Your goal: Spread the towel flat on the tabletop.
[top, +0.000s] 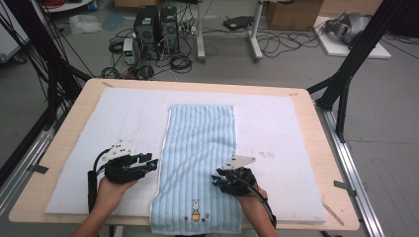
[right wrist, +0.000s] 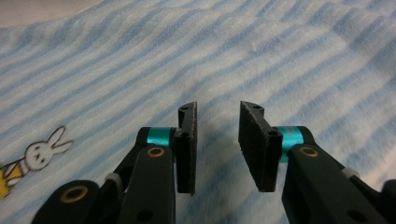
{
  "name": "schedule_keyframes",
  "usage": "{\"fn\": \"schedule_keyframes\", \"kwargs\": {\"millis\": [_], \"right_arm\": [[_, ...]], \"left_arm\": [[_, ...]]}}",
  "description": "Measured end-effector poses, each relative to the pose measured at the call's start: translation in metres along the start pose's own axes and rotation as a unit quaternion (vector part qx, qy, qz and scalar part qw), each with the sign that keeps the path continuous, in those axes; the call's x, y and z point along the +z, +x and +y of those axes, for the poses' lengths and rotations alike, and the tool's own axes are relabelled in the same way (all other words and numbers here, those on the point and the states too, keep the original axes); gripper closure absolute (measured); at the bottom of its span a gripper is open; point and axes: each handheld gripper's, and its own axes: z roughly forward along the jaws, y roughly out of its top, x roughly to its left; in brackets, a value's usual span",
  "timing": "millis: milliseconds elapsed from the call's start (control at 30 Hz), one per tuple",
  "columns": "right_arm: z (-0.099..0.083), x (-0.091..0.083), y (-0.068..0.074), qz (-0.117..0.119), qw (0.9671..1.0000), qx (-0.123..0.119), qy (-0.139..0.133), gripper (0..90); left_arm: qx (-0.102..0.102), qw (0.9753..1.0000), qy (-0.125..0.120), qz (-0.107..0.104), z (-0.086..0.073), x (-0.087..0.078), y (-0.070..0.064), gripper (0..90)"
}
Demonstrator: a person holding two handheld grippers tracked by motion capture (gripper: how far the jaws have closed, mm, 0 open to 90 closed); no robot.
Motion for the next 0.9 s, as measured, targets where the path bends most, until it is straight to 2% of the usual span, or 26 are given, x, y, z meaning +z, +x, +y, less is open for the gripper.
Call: {"fn": "schedule_keyframes", "kwargs": {"millis": [67, 200, 267, 400, 500, 700, 767, 833, 867, 900], "right_arm": [[0.002, 0.006, -0.002, 0.004, 1.0, -0.005, 0.006, 70.5], [0.003, 0.014, -0.007, 0.009, 0.9995, -0.017, 0.025, 75.2], [0.003, 0.015, -0.007, 0.017, 0.9994, -0.016, 0.026, 79.3], [0.001, 0.012, -0.007, 0.03, 0.999, -0.013, 0.03, 84.9], [-0.003, 0.007, -0.01, 0.05, 0.9981, -0.003, 0.036, 85.2], [-0.01, -0.006, -0.009, 0.082, 0.995, -0.004, 0.057, 85.0], [-0.011, -0.01, -0.011, 0.093, 0.9938, -0.008, 0.062, 80.9], [-0.012, -0.014, -0.016, 0.092, 0.9951, 0.001, 0.036, 75.0], [-0.012, -0.018, -0.021, 0.093, 0.9955, 0.017, 0.01, 72.6], [-0.012, -0.021, -0.025, 0.081, 0.9964, 0.026, -0.01, 70.0]], "left_arm": [[0.003, 1.0, 0.003, 0.003, 0.003, 0.004, 0.006, 60.3], [-0.006, 1.0, 0.001, 0.006, 0.009, 0.009, 0.017, 58.5], [-0.013, 0.9998, 0.0, 0.017, 0.011, 0.011, 0.022, 56.5], [-0.018, 0.9996, -0.004, 0.023, 0.013, 0.013, 0.029, 54.4], [-0.019, 0.9995, -0.005, 0.024, 0.013, 0.015, 0.032, 54.1], [-0.024, 0.9993, -0.003, 0.027, 0.012, 0.016, 0.034, 53.1], [-0.027, 0.9993, 0.002, 0.025, 0.012, 0.019, 0.036, 52.7], [-0.031, 0.9992, 0.012, 0.02, 0.012, 0.023, 0.037, 51.5], [-0.033, 0.9992, 0.017, 0.017, 0.013, 0.026, 0.037, 50.9], [-0.033, 0.9991, 0.02, 0.016, 0.014, 0.029, 0.037, 50.6]]}}
